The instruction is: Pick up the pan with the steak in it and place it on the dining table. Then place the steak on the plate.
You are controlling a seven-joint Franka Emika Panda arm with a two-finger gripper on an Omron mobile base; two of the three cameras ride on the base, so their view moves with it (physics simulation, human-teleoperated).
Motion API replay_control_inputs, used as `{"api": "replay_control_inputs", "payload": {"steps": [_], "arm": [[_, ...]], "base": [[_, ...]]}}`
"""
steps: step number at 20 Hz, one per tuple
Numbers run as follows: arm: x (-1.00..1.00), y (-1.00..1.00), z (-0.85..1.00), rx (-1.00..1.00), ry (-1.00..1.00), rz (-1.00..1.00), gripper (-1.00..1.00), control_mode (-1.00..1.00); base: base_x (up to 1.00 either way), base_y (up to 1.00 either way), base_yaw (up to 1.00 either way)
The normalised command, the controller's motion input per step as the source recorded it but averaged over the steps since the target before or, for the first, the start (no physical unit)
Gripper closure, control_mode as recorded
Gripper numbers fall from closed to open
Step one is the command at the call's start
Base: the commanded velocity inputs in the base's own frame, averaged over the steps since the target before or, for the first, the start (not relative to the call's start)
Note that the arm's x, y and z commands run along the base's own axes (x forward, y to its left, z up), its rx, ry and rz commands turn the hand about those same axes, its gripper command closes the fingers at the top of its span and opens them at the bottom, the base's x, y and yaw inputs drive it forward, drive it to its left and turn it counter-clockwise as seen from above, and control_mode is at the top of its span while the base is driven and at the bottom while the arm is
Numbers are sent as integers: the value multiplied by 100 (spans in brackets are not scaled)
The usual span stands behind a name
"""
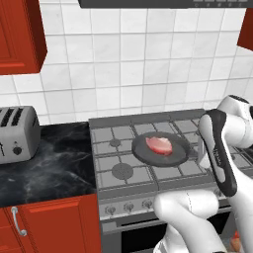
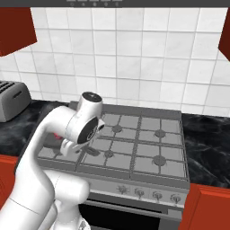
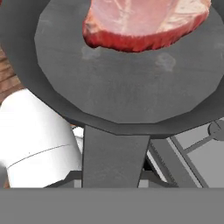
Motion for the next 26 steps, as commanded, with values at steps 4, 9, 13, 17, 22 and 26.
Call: {"api": "replay_control_inputs", "payload": {"steps": [4,9,13,17,22,26], "arm": [[-21,8,0,10,1,3,100,-100],[0,0,0,0,0,0,100,100],[0,0,0,0,0,0,100,100],[0,0,0,0,0,0,100,100],[0,0,0,0,0,0,100,100],[0,0,0,0,0,0,100,100]], "base": [[0,0,0],[-22,8,15],[-14,4,48],[-14,5,47],[-28,24,41],[-50,49,33]]}}
